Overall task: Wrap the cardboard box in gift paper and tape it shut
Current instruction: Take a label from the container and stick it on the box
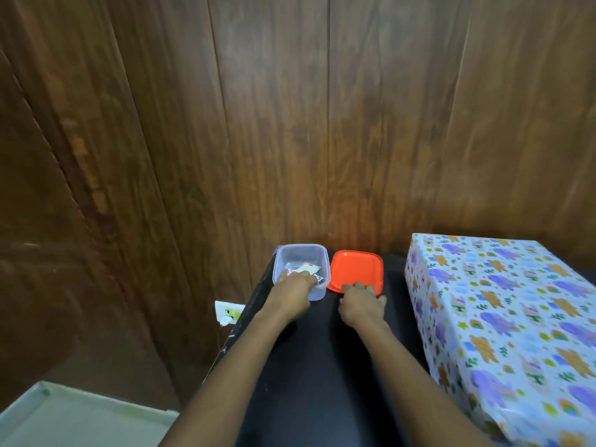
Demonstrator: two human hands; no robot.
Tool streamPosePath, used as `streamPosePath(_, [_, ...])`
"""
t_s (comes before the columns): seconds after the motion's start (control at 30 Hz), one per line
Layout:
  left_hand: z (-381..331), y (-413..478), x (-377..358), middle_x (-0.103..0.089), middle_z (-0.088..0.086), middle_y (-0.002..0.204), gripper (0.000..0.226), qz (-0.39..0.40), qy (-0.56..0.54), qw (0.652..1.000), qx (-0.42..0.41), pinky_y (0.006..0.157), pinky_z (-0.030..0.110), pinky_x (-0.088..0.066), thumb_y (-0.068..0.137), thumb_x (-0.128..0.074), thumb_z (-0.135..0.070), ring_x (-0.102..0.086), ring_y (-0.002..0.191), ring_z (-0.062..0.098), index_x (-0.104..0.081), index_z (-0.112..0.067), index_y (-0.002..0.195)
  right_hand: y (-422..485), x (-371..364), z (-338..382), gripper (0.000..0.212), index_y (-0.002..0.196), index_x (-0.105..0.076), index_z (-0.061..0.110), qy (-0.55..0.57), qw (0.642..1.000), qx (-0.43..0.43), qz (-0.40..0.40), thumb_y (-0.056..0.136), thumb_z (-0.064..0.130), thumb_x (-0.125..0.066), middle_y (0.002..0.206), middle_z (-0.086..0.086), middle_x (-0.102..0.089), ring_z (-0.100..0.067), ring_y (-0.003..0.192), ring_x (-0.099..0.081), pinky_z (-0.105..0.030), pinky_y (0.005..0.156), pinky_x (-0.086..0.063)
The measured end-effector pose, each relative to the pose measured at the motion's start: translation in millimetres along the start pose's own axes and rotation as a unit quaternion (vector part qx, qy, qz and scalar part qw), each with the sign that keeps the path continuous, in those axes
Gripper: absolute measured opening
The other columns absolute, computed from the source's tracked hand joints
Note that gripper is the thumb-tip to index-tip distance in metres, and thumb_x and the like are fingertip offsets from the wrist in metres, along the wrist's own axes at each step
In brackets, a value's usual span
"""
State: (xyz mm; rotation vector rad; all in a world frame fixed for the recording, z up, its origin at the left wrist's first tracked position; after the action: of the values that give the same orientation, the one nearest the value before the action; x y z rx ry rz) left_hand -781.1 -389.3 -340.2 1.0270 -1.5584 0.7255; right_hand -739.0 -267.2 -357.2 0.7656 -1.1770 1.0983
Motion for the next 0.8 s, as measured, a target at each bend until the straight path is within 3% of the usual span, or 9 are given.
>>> streamPosePath(0.1, [-6, -32, 3, -0.056, 0.002, 0.124, 0.048, 0.008, -0.046, 0.999, -0.014, 0.085, 0.031, -0.042, 0.084, -0.042, 0.000, -0.052, 0.111, 0.027, -0.053, -0.021, 0.125, -20, 6, -3, 0.040, 0.132, -0.047, 0.017, -0.036, 0.999, 0.009, -0.027, 0.094, 0.012, -0.037, 0.137, -0.004, -0.042, -0.027, 0.129, -0.034, -0.043, 0.105, -0.028])
streamPosePath(0.3, [-12, -96, 2, -0.058, -0.004, 0.121, 0.044, 0.096, -0.040, 0.994, -0.045, 0.086, 0.033, -0.045, 0.086, -0.039, -0.001, -0.054, 0.103, 0.024, -0.059, -0.027, 0.114, -73, 12, -17, 0.035, 0.126, -0.052, 0.007, -0.056, 0.997, 0.007, 0.057, 0.094, 0.013, -0.043, 0.132, -0.010, -0.053, -0.028, 0.122, -0.050, -0.036, 0.098, -0.040])
streamPosePath(0.43, [-12, -131, 4, -0.057, -0.003, 0.124, 0.035, 0.177, -0.054, 0.981, -0.050, 0.094, 0.031, -0.044, 0.092, -0.044, -0.007, -0.053, 0.110, 0.019, -0.061, -0.024, 0.116, -106, 20, -10, 0.026, 0.109, -0.064, 0.001, -0.104, 0.988, 0.066, 0.089, 0.087, 0.011, -0.055, 0.104, -0.010, -0.065, -0.028, 0.107, -0.061, -0.031, 0.089, -0.048])
streamPosePath(0.5, [-12, -141, 9, -0.060, -0.007, 0.118, 0.030, 0.217, -0.092, 0.971, -0.051, 0.099, 0.032, -0.043, 0.092, -0.045, -0.009, -0.055, 0.109, 0.014, -0.065, -0.024, 0.111, -113, 10, -12, 0.025, 0.108, -0.068, 0.006, -0.097, 0.983, 0.081, 0.133, 0.086, 0.012, -0.058, 0.105, -0.007, -0.067, -0.025, 0.107, -0.060, -0.031, 0.092, -0.048])
streamPosePath(0.53, [-13, -140, 14, -0.062, -0.009, 0.111, 0.029, 0.217, -0.130, 0.966, -0.050, 0.099, 0.032, -0.043, 0.092, -0.045, -0.009, -0.056, 0.107, 0.011, -0.067, -0.025, 0.104, -112, 9, -13, 0.024, 0.106, -0.070, 0.007, -0.082, 0.984, 0.084, 0.134, 0.087, 0.012, -0.056, 0.109, -0.008, -0.067, -0.025, 0.107, -0.060, -0.030, 0.091, -0.048])
streamPosePath(0.6, [-9, -127, 23, -0.066, -0.010, 0.105, 0.029, 0.175, -0.165, 0.970, -0.040, 0.098, 0.033, -0.045, 0.092, -0.046, -0.007, -0.059, 0.104, 0.010, -0.068, -0.024, 0.098, -107, 25, -14, 0.024, 0.099, -0.070, 0.006, -0.003, 0.996, 0.066, 0.063, 0.087, 0.008, -0.050, 0.104, -0.010, -0.068, -0.027, 0.099, -0.062, -0.030, 0.082, -0.050])
streamPosePath(0.7, [3, -96, 23, -0.064, 0.001, 0.115, 0.035, 0.098, -0.049, 0.994, -0.016, 0.091, 0.039, -0.050, 0.087, -0.046, 0.000, -0.061, 0.103, 0.021, -0.066, -0.017, 0.110, -93, 46, 7, 0.027, 0.093, -0.071, 0.005, 0.097, 0.990, 0.090, -0.049, 0.084, 0.002, -0.045, 0.097, -0.013, -0.070, -0.031, 0.091, -0.064, -0.032, 0.077, -0.051])
streamPosePath(0.8, [10, -85, 9, -0.067, 0.009, 0.107, 0.034, 0.079, 0.014, 0.997, -0.004, 0.083, 0.042, -0.053, 0.082, -0.047, 0.001, -0.064, 0.094, 0.027, -0.068, -0.013, 0.105, -80, 29, 47, 0.026, 0.094, -0.071, 0.006, 0.090, 0.983, 0.161, 0.000, 0.084, 0.002, -0.047, 0.102, -0.012, -0.069, -0.030, 0.097, -0.062, -0.033, 0.082, -0.050])
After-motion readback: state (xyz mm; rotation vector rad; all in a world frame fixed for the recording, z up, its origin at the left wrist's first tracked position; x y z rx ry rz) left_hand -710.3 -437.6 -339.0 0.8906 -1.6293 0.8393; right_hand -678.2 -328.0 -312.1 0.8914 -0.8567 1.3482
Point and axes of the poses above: each hand's wrist, its own y-axis towards the middle knuckle, its own x-axis out of the back of the hand, z = x × y, the point moved 8 cm from there along y, towards the middle knuckle
